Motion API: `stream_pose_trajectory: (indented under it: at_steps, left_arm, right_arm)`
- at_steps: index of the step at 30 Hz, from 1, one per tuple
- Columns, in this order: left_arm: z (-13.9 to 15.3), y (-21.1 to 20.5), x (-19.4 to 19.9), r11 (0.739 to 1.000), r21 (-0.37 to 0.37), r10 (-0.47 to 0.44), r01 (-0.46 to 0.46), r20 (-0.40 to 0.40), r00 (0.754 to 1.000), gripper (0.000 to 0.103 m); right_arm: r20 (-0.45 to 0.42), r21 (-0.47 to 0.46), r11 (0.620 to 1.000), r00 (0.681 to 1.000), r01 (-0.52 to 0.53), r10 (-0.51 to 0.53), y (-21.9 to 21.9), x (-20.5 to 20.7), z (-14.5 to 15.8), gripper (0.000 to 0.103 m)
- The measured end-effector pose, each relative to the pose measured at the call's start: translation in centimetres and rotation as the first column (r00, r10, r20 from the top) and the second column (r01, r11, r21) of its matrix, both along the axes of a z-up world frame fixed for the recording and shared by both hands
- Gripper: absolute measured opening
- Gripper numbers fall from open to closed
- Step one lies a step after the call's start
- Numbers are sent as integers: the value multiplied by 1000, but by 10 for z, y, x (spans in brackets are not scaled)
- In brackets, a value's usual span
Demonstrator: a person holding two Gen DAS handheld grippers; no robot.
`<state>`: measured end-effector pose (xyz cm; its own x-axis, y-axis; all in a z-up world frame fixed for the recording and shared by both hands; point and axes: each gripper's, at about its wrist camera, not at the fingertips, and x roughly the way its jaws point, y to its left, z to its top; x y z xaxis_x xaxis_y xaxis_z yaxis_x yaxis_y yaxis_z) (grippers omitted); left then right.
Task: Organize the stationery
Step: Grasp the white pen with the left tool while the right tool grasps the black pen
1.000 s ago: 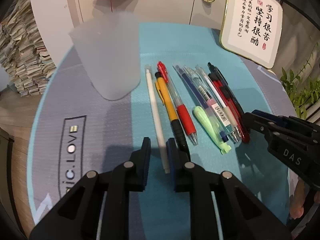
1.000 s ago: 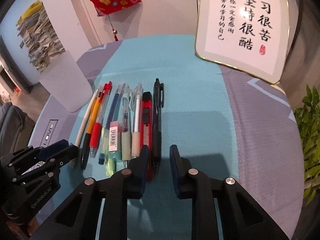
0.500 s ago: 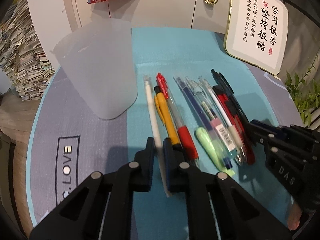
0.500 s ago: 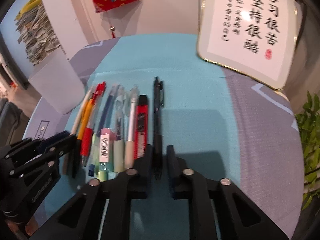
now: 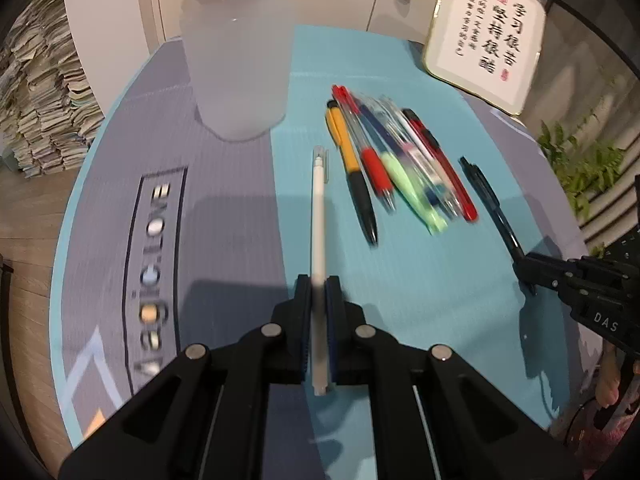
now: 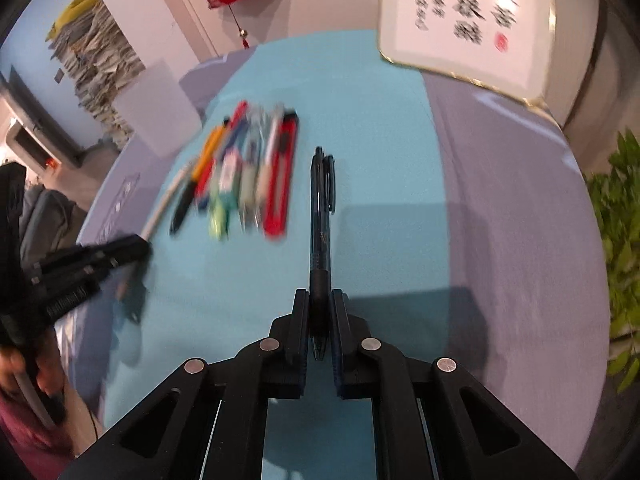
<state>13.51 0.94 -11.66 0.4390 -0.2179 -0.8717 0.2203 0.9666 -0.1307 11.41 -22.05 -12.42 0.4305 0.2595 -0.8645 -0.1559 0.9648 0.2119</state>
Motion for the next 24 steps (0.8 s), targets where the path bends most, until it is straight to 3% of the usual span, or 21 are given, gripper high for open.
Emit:
stream_pose_trajectory:
  at_steps: [7, 9, 11, 14, 17, 24]
  left_arm:
    - [-3, 0, -15, 999, 46, -8, 7, 6, 1000, 8]
    - [-2, 1, -13, 999, 51, 6, -6, 9, 1000, 8]
    - [0, 3, -12, 999, 51, 13, -14, 11, 1000, 8]
    - [3, -2, -7, 998, 56, 13, -14, 22, 1000, 16]
    - [6, -9, 2, 998, 69, 0, -3, 39, 999, 31]
    - [2, -20, 28, 996, 91, -15, 12, 40, 999, 32]
  right_arm:
    - [13, -17, 1000, 1000, -23, 23, 3, -14, 3, 12]
    - [11, 2, 1000, 1000, -11, 11, 2, -8, 4, 19]
    - [28, 9, 1000, 1000, -9, 9, 3, -2, 8, 34]
    - [58, -20, 1000, 998, 11, -10, 5, 7, 12, 46]
    - [67, -28, 999, 997, 28, -26, 4, 19, 13, 47]
    - [56, -54, 998, 998, 23, -20, 13, 46, 12, 47]
